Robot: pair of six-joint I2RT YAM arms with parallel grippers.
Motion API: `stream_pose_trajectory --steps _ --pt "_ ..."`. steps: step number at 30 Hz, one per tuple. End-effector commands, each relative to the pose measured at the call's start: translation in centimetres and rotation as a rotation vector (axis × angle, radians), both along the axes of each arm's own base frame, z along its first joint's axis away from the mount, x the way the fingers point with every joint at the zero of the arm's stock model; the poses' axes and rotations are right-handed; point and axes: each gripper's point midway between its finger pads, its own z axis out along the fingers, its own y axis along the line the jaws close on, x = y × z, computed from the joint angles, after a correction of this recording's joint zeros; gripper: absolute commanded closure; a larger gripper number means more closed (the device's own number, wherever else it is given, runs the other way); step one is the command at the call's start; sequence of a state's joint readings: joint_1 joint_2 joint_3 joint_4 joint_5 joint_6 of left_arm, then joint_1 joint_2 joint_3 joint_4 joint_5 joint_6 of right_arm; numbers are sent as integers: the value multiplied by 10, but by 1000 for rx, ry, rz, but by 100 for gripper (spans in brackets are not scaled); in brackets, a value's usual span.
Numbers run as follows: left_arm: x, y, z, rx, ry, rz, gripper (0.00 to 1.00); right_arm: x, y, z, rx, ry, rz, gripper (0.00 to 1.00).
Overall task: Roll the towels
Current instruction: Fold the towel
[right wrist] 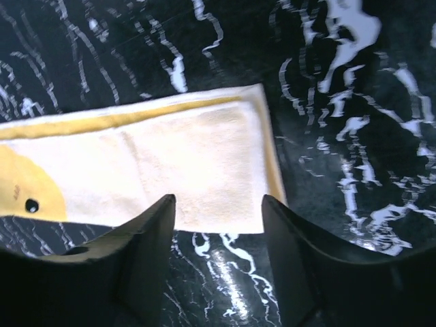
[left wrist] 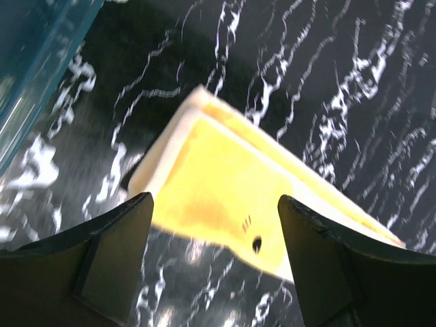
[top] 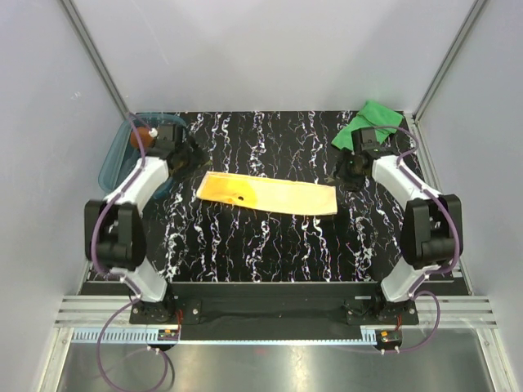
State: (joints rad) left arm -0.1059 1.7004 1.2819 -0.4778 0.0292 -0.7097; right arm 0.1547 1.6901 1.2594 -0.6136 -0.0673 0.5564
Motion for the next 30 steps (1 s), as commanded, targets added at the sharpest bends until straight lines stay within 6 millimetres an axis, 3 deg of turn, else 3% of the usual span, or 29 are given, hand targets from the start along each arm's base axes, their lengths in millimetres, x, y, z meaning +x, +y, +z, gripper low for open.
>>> stream_pose_trajectory --steps 1,2,4,5,6,8,10,14,21,30 --pt "-24 -11 37 -1 -111 -18 22 9 36 10 58 -82 154 41" --pt "-40 -13 16 -7 -68 -21 22 14 41 8 69 -83 168 51" --pt "-49 -25 10 -50 -75 -45 22 18 49 4 98 -77 192 60" --pt "-62 -27 -10 -55 -33 -50 22 26 52 -4 97 -57 199 64" --pt "-61 -30 -14 -69 -39 -59 22 28 54 -8 98 -48 217 67" --pt "-65 -31 -33 -69 9 -67 23 34 56 -22 98 -21 223 67" --pt "-63 -33 -40 -70 20 -77 23 38 57 -30 93 -12 227 67" --pt "-57 -33 -65 -52 72 -75 24 36 54 -61 76 58 222 69" --pt "-28 -32 -83 -15 102 -86 24 8 47 -86 67 130 197 70" --pt "38 -34 -78 -25 72 -100 30 -64 56 -88 155 217 151 70"
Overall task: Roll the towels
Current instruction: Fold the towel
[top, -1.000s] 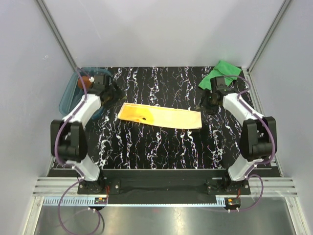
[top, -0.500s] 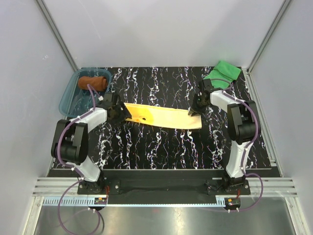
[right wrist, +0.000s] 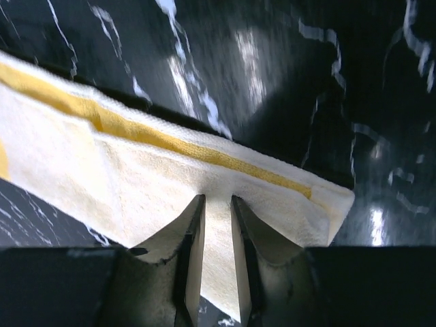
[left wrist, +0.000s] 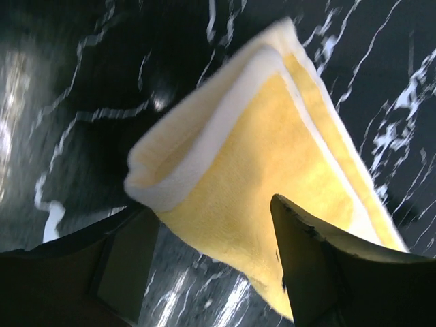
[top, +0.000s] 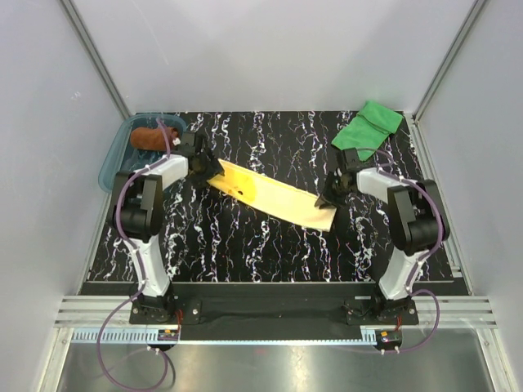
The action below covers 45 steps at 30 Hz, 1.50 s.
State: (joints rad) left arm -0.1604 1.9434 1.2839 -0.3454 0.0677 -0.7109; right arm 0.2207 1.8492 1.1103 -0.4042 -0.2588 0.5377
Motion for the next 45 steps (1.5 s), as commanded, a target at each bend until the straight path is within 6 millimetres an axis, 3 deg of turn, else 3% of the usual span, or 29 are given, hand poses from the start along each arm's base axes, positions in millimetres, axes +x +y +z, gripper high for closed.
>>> stream_pose_trajectory --steps 1,5,6,8,11,16,19,20,22,27,28,29,30,31,35,36,37,39,40,41,45 --pt "31 -2 9 -16 -46 -30 30 -52 6 -4 17 98 -3 70" --pt "60 -23 5 -87 -54 -103 31 -93 41 2 96 131 27 70" --pt "71 -31 14 -106 -84 -122 32 -99 56 6 134 118 56 69" --pt "79 -44 17 -131 -104 -165 32 -122 85 7 170 142 107 69" --pt "84 -66 15 -140 -117 -224 31 -138 119 9 186 143 165 69" --pt "104 -97 19 -148 -154 -306 30 -142 164 13 228 132 250 69" --pt "109 -111 6 -167 -116 -353 30 -140 195 19 274 108 313 69" --pt "116 -117 17 -172 -133 -363 30 -138 202 20 276 99 342 69" --pt "122 -119 17 -169 -139 -364 30 -131 207 18 241 102 348 69" --pt "119 -104 36 -113 -170 -364 26 -128 192 20 146 81 349 69" --pt "118 -99 39 -100 -176 -363 25 -128 189 27 142 64 352 68" --pt "120 -92 59 -85 -218 -347 22 -129 187 31 135 52 370 67" --pt "116 -83 59 -71 -208 -329 20 -131 184 34 125 51 377 66" --pt "116 -76 66 -55 -220 -313 19 -130 184 48 136 20 387 62" --pt "103 -37 98 42 -251 -212 15 -132 170 73 87 -45 411 56" --pt "97 -31 124 53 -294 -196 15 -131 164 72 62 -58 398 56" --pt "83 -25 116 69 -261 -189 15 -132 162 75 65 -70 392 56" --pt "66 -18 125 85 -263 -164 15 -138 158 66 57 -53 386 57" --pt "46 -16 124 81 -254 -161 15 -141 157 61 52 -39 375 57" --pt "37 -17 130 70 -265 -168 15 -145 157 56 48 -30 373 58" --pt "-14 -25 119 59 -241 -203 15 -166 164 24 40 11 375 59"
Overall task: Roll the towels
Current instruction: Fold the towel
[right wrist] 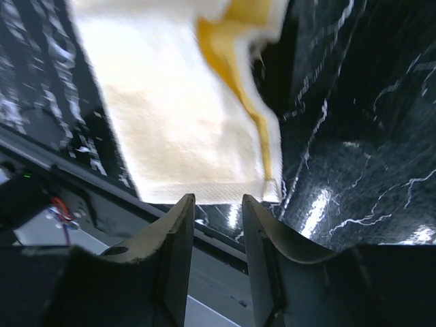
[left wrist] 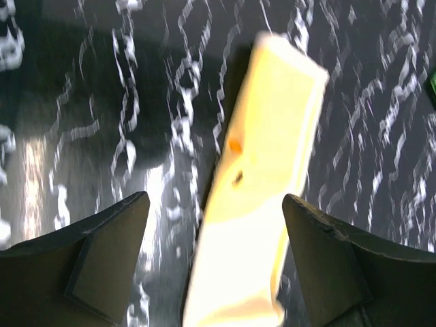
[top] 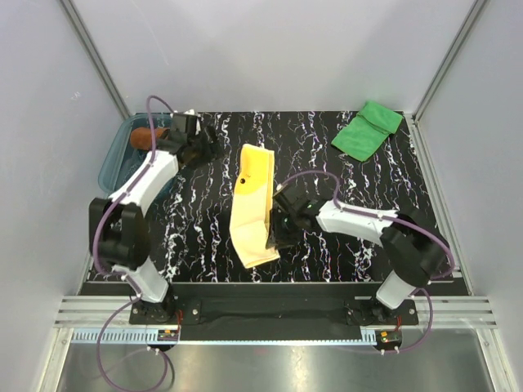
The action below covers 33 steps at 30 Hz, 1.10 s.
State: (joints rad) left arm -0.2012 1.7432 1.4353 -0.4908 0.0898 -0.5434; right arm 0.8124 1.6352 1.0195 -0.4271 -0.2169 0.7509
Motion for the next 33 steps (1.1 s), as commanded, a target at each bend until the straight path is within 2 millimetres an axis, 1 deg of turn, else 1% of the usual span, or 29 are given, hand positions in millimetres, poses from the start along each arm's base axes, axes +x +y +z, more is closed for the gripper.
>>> stream_pose_trajectory --steps 1,2,3,4,5,6,7,8,9,13,14,16,20,21,22,23,24,25,26,27,28,29,30,31,32,33 --pt "-30 -8 4 7 -31 -23 15 -21 5 -27 -40 24 -1 59" --pt "-48 -10 -14 16 14 -38 15 -21 8 -32 -44 18 -1 60" --pt "-55 -10 -14 13 12 -38 15 -25 8 -41 -59 31 2 60" --pt "-62 -11 -17 9 14 -40 15 -29 11 -45 -61 36 9 60" --pt "-75 -12 -20 3 15 -50 15 -30 16 -47 -50 39 15 60" --pt "-80 -13 -22 -3 19 -54 15 -33 17 -54 -60 50 19 61" --pt "-85 -13 -23 -5 20 -57 15 -39 21 -56 -61 56 33 61" --pt "-89 -14 -20 -8 11 -59 15 -42 25 -57 -59 58 38 62" --pt "-95 -13 -27 -5 28 -61 16 -45 27 -60 -65 63 46 62" --pt "-115 -11 -34 0 49 -73 16 -66 43 -62 -62 80 81 62" --pt "-119 -11 -36 0 52 -78 16 -74 46 -63 -65 83 100 62" --pt "-130 -8 -41 2 58 -77 16 -80 52 -60 -54 94 97 62" --pt "-145 -2 -48 16 73 -71 16 -101 76 -45 26 121 149 62" --pt "-147 -1 -50 15 80 -65 16 -106 85 -38 38 114 171 62" --pt "-151 -1 -50 12 85 -60 16 -107 85 -35 27 107 182 62" --pt "-156 0 -57 19 100 -57 16 -108 79 -35 -13 100 181 62" --pt "-160 1 -59 20 107 -51 16 -106 80 -23 -3 72 184 62" --pt "-163 3 -61 31 105 -39 16 -105 76 -16 -7 51 182 62" --pt "-171 3 -70 38 127 -46 16 -102 66 -14 -38 32 165 62" --pt "-176 2 -74 36 136 -47 16 -99 64 7 -11 -10 157 61" --pt "-177 0 -76 28 133 -51 17 -96 58 14 -18 -43 158 62" --pt "-185 -5 -82 21 147 -63 18 -88 50 20 -44 -87 134 61" --pt "-187 -11 -81 12 140 -79 20 -84 46 36 -24 -129 140 64" --pt "-190 -15 -80 8 132 -89 24 -78 42 42 -32 -165 126 67" --pt "-196 -26 -79 6 124 -123 27 -68 34 45 -57 -195 97 71" --pt "-200 -31 -74 -12 109 -129 33 -63 30 51 -56 -214 81 75"
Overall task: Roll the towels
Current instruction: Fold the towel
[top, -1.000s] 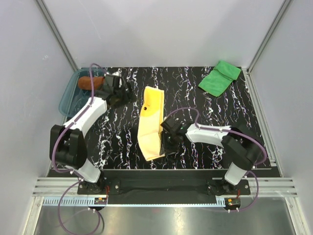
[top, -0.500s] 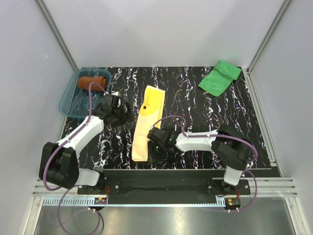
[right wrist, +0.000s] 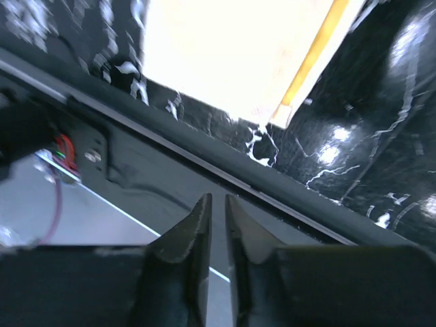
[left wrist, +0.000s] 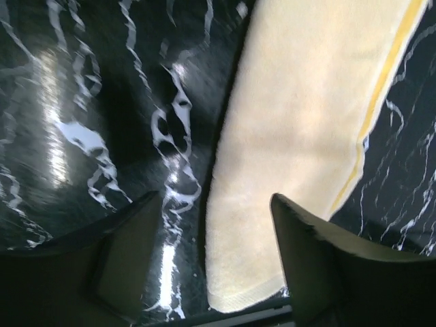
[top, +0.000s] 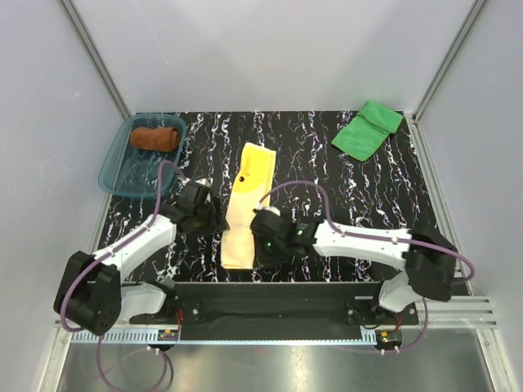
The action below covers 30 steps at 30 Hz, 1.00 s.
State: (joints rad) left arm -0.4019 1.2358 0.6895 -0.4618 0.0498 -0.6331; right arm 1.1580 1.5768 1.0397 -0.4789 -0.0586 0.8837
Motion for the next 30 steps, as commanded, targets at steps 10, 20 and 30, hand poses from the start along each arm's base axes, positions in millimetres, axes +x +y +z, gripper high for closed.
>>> stream_pose_trajectory --steps 10,20,30 --pt "-49 -26 16 -86 -102 -72 85 60 -31 18 -10 -131 -132 94" --pt "-80 -5 -50 -6 71 5 89 87 11 17 91 -114 -80 100" --pt "-91 0 -54 -15 70 -3 89 99 37 1 177 -61 -48 100"
